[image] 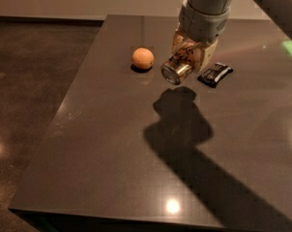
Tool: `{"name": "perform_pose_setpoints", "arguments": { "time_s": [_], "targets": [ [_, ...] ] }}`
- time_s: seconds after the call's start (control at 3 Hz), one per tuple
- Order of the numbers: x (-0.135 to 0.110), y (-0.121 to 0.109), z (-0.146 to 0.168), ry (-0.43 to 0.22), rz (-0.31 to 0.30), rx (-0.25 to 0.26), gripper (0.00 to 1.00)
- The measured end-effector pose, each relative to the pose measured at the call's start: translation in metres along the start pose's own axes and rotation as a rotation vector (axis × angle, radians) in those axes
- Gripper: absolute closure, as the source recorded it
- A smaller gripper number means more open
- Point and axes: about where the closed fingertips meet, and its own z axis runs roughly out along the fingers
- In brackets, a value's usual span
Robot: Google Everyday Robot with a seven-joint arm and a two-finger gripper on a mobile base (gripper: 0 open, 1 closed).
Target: Place orange can upright
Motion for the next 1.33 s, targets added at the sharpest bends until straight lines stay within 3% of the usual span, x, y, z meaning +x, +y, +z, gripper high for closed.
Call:
{"name": "perform_pose_setpoints", "arguments": {
  "time_s": [0.33,0.67,1.33],
  "targets": [
    [0.012,-0.001,-0.003,0.074,-0.105,0.010,1.00],
    [0.019,-0.001,-0.007,0.146,-0.280,0.047,1.00],
    [0.013,0.009,-0.012,0.193,-0.588,0.148,1.00]
  ]
}}
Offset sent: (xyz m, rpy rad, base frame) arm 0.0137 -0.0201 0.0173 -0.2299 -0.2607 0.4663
